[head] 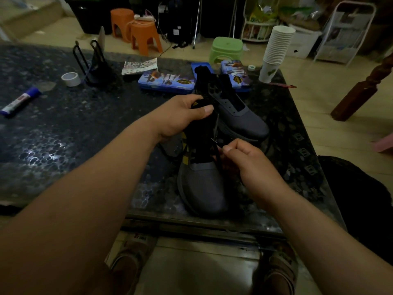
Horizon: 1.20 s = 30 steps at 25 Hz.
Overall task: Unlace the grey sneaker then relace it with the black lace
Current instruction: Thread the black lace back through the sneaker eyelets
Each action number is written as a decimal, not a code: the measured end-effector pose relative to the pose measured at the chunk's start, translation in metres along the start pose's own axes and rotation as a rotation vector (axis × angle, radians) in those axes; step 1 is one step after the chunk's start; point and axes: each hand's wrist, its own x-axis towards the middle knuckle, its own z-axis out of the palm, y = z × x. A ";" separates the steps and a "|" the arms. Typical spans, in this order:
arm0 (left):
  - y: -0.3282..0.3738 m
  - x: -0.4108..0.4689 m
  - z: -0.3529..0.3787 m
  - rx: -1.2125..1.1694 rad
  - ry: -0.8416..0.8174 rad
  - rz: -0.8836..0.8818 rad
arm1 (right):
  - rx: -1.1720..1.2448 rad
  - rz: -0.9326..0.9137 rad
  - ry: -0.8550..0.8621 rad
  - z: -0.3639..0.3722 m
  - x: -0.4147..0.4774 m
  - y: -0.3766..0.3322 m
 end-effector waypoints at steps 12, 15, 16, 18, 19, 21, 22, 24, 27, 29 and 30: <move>0.012 -0.003 0.000 0.166 -0.075 -0.026 | -0.087 -0.129 0.116 -0.013 0.017 -0.016; 0.011 -0.003 0.000 0.169 -0.069 -0.016 | -0.249 -0.215 0.122 -0.009 0.020 -0.015; 0.011 -0.002 0.000 0.168 -0.067 -0.013 | -0.306 -0.235 0.123 -0.008 0.019 -0.016; 0.011 -0.001 0.002 0.176 -0.057 -0.007 | -0.368 -0.251 0.125 -0.007 0.019 -0.015; 0.010 0.000 0.002 0.181 -0.053 -0.006 | -0.373 -0.249 0.130 -0.006 0.019 -0.014; 0.011 0.000 0.004 0.184 -0.049 -0.012 | -0.379 -0.244 0.155 -0.004 0.020 -0.013; 0.012 0.000 0.004 0.181 -0.046 -0.016 | -0.382 -0.243 0.165 -0.003 0.020 -0.013; 0.013 0.000 0.006 0.181 -0.037 -0.017 | -0.363 -0.251 0.181 0.000 0.018 -0.014; 0.014 0.000 0.008 0.177 -0.030 -0.021 | -0.327 -0.252 0.207 0.004 0.015 -0.012; 0.015 -0.001 0.008 0.163 -0.029 -0.025 | -0.322 -0.254 0.236 0.005 0.015 -0.011; 0.015 -0.002 0.008 0.159 -0.028 -0.027 | -0.326 -0.257 0.257 0.004 0.015 -0.011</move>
